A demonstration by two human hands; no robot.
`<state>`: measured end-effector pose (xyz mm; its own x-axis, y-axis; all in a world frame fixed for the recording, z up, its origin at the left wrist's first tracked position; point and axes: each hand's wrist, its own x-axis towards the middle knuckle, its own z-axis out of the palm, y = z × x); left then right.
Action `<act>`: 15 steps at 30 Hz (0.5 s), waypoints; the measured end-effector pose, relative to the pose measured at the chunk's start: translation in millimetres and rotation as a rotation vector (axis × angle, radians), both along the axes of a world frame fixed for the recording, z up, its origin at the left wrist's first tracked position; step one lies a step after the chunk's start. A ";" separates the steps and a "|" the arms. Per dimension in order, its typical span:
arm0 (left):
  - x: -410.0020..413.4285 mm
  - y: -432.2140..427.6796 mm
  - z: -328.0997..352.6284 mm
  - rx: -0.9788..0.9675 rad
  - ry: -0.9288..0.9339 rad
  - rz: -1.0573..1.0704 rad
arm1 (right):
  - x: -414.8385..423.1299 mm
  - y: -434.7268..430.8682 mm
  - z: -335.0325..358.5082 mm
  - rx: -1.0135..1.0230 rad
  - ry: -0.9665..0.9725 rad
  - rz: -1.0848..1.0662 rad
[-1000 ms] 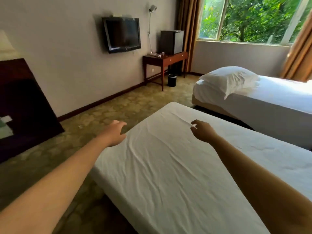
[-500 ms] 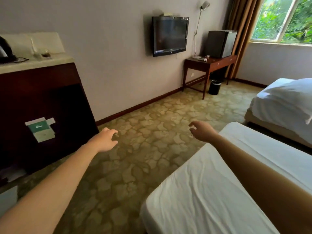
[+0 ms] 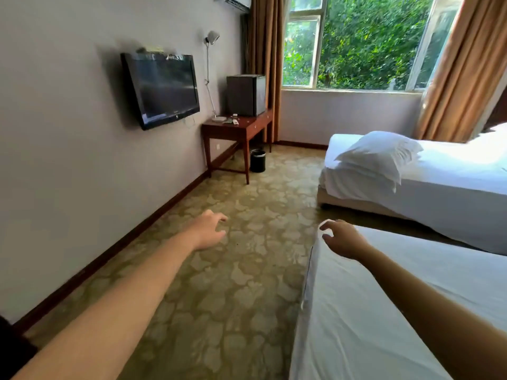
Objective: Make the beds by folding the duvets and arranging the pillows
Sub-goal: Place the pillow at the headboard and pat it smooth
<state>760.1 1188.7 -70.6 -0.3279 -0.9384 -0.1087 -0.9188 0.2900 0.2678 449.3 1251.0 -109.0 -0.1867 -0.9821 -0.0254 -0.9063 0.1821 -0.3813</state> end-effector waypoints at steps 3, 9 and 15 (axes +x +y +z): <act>-20.5 -81.1 3.3 -0.005 0.027 -0.073 | -19.5 -65.6 12.6 -0.093 -0.044 -0.113; -45.4 -233.9 25.1 -0.029 0.059 -0.138 | -37.3 -179.7 27.6 -0.117 -0.111 -0.201; -86.7 -383.0 32.8 -0.017 0.090 -0.249 | -66.8 -293.6 28.8 -0.155 -0.136 -0.327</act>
<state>673.4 805.7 -37.8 -0.5568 -0.8289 -0.0534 -0.7911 0.5096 0.3382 382.5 957.5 -80.2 -0.4956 -0.8655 0.0726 -0.7492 0.3837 -0.5399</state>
